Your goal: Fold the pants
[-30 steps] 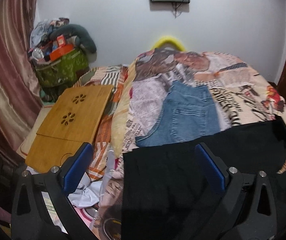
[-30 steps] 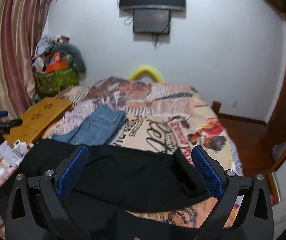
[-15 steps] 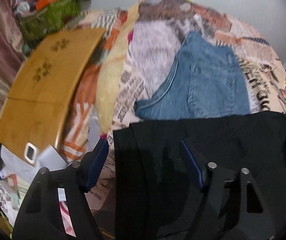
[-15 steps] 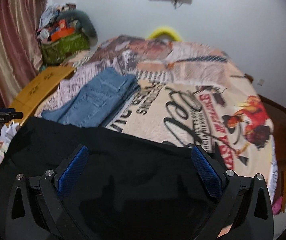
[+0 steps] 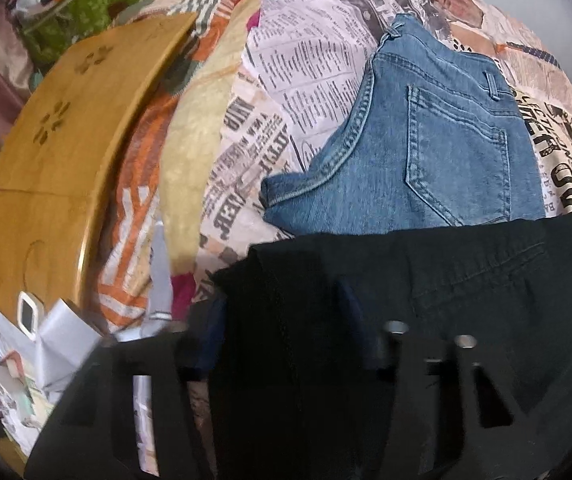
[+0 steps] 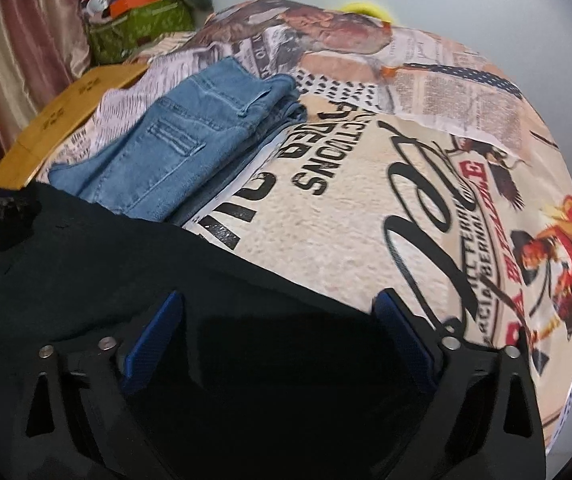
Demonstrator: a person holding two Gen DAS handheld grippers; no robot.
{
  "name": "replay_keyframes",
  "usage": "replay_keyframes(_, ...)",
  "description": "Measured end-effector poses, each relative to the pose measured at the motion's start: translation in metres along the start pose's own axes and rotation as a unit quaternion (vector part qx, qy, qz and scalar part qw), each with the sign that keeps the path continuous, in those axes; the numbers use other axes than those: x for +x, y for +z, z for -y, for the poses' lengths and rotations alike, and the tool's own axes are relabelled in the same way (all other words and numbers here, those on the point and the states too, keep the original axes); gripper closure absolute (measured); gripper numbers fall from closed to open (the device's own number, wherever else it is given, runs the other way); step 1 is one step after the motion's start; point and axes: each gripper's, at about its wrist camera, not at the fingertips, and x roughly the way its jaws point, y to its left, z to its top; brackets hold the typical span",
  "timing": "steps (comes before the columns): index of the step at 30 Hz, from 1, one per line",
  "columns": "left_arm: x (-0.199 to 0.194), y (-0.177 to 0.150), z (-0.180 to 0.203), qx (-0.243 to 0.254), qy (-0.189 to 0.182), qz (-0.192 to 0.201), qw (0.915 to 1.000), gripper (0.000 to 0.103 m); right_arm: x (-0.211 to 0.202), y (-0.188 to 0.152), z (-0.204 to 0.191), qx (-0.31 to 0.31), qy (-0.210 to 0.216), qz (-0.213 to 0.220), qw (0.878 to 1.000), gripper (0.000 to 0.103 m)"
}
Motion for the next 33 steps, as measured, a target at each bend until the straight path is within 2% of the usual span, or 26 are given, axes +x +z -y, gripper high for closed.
replay_keyframes(4,-0.004,0.001,0.002,0.009,0.006,0.005,0.9999,0.077,0.004,0.002,-0.006,-0.024,-0.015,0.012,1.0,0.023)
replay_keyframes(6,-0.007,0.0,0.003,0.012,0.006,0.009,0.9999,0.083,0.005,0.003,-0.006,-0.027,-0.009,0.015,0.999,0.037)
replay_keyframes(8,-0.011,-0.001,0.005,0.014,0.006,0.014,0.9998,0.088,0.003,0.001,-0.011,-0.028,-0.008,0.016,0.999,0.045)
replay_keyframes(10,-0.016,-0.002,0.009,0.019,0.015,0.018,0.9996,0.09,0.001,0.0,-0.015,-0.03,-0.005,0.015,0.999,0.058)
replay_keyframes(12,-0.025,-0.003,0.012,0.029,0.025,0.027,0.9989,0.091,-0.002,-0.002,-0.019,-0.033,-0.007,0.009,0.999,0.078)
replay_keyframes(13,-0.03,-0.004,0.013,0.033,0.028,0.032,0.9986,0.091,-0.003,-0.004,-0.022,-0.032,-0.008,0.004,0.999,0.083)
replay_keyframes(14,-0.036,-0.005,0.014,0.035,0.03,0.038,0.9982,0.091,-0.005,-0.005,-0.024,-0.029,-0.003,-0.002,1.0,0.092)
replay_keyframes(18,-0.071,-0.006,0.018,0.038,0.03,0.073,0.9962,0.092,-0.016,-0.012,-0.029,-0.015,0.001,0.001,1.0,0.097)
replay_keyframes(24,-0.121,0.002,0.016,0.02,0.035,0.123,0.9915,0.092,-0.065,-0.002,-0.032,-0.003,-0.039,0.073,0.997,0.097)
replay_keyframes(27,-0.141,0.008,0.015,0.011,0.033,0.146,0.9887,0.092,-0.092,0.008,-0.029,0.009,-0.043,0.106,0.993,0.098)
replay_keyframes(33,-0.167,-0.001,0.013,0.009,0.032,0.161,0.9863,0.094,-0.13,0.001,-0.043,0.006,-0.049,0.133,0.99,0.098)
